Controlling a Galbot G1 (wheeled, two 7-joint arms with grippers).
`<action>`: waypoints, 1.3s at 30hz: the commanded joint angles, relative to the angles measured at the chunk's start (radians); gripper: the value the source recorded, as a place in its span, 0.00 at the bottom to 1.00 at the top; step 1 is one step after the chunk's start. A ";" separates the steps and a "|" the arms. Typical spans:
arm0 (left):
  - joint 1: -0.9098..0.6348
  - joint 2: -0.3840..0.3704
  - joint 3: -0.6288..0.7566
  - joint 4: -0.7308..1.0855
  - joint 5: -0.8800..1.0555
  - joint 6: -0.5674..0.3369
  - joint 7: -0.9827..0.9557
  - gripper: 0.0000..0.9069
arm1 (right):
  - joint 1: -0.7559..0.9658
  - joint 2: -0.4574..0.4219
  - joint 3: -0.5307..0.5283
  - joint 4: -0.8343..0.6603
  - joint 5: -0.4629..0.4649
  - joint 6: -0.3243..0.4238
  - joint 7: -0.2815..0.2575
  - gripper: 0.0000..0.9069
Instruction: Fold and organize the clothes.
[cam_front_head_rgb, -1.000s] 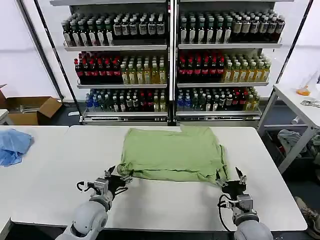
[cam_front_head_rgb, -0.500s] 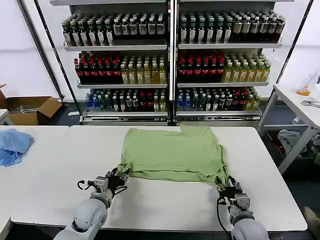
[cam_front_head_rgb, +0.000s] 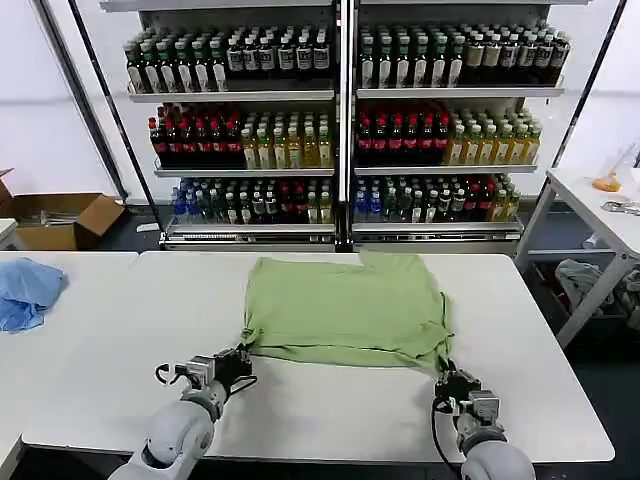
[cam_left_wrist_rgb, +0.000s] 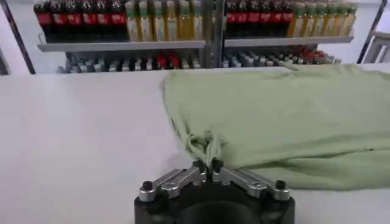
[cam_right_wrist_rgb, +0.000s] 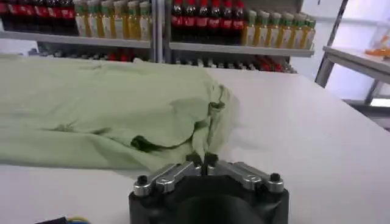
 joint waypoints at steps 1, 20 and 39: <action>0.135 0.014 -0.047 -0.157 -0.042 0.007 0.007 0.03 | -0.102 -0.008 0.039 0.117 0.009 -0.008 0.000 0.00; 0.522 0.055 -0.169 -0.487 0.081 0.044 0.018 0.03 | -0.488 -0.016 0.121 0.394 -0.116 0.007 -0.004 0.00; 0.356 0.122 -0.245 -0.379 0.009 0.016 0.025 1.00 | -0.227 -0.075 0.133 0.363 -0.083 0.011 -0.002 1.00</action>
